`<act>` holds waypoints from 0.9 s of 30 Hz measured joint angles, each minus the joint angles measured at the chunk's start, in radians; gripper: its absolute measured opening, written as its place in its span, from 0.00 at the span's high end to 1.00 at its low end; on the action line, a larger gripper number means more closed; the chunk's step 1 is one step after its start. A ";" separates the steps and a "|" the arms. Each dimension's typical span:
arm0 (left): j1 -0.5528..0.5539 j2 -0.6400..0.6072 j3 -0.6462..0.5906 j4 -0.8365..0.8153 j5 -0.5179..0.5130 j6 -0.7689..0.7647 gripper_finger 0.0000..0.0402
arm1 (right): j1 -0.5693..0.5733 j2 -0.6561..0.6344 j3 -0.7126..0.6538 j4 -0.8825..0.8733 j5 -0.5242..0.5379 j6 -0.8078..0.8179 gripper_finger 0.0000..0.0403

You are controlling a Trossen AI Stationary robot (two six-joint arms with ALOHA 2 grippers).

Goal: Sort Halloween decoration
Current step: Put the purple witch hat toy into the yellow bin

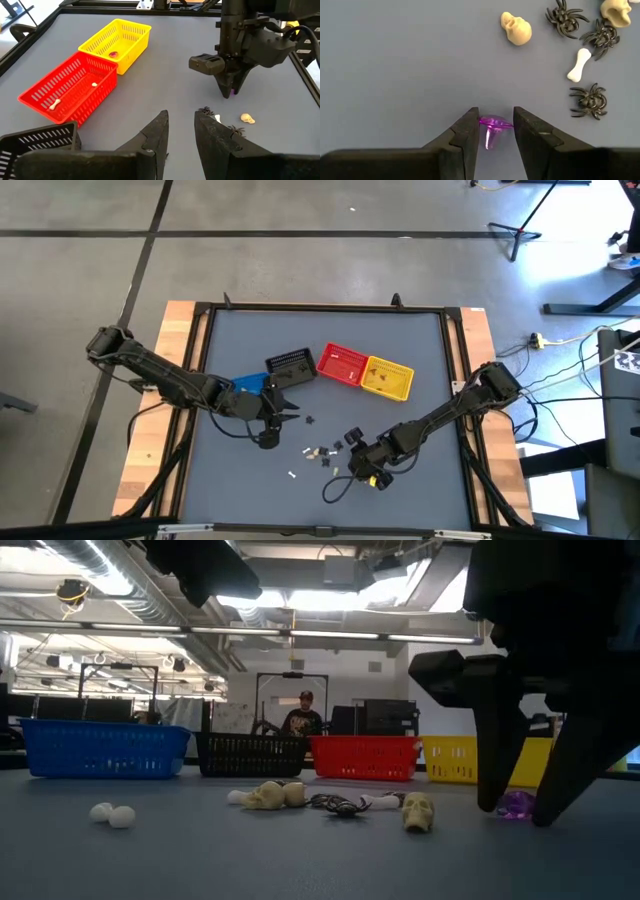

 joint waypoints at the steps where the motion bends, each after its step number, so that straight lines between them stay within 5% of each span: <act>1: 0.000 0.000 0.000 0.000 0.000 0.000 0.78 | 0.000 0.000 0.000 0.000 -0.001 0.000 0.69; 27: 0.000 0.000 0.000 0.000 0.000 0.001 0.78 | 0.000 0.003 0.001 0.005 -0.009 0.000 0.87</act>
